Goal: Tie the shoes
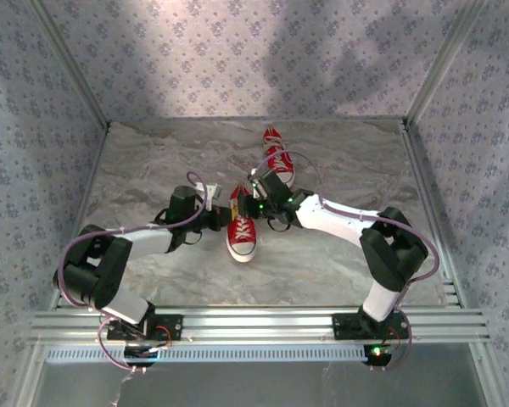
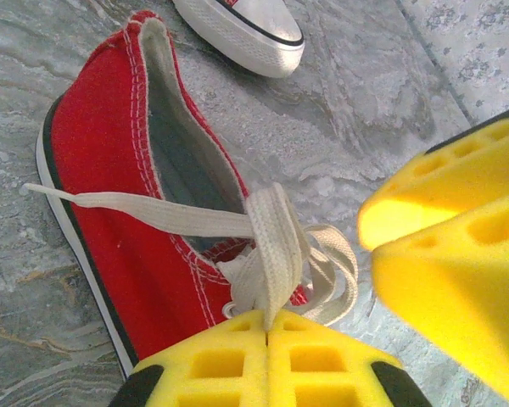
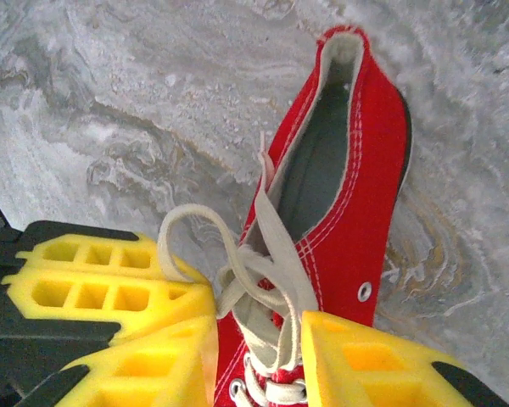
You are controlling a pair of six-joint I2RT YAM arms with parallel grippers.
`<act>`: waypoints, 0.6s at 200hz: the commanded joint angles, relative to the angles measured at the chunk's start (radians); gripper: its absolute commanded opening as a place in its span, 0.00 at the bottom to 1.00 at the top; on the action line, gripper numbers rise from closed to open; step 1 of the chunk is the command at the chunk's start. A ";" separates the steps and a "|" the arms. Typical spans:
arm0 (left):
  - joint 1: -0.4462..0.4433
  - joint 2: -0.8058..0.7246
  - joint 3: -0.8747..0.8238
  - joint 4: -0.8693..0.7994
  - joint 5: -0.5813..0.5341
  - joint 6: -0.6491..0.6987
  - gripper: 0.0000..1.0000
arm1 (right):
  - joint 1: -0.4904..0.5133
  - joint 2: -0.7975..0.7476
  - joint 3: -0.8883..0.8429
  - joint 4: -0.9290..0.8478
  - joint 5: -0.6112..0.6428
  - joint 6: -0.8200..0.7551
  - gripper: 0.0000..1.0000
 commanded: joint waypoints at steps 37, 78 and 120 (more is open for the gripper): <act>0.021 -0.035 0.021 -0.032 0.023 0.059 0.00 | 0.025 -0.045 -0.016 -0.026 0.115 0.057 0.30; 0.021 -0.065 0.044 -0.130 0.019 0.110 0.00 | 0.071 -0.026 0.026 -0.046 0.172 0.089 0.30; 0.021 -0.055 0.043 -0.132 0.033 0.141 0.00 | 0.090 0.012 0.077 -0.083 0.184 0.100 0.31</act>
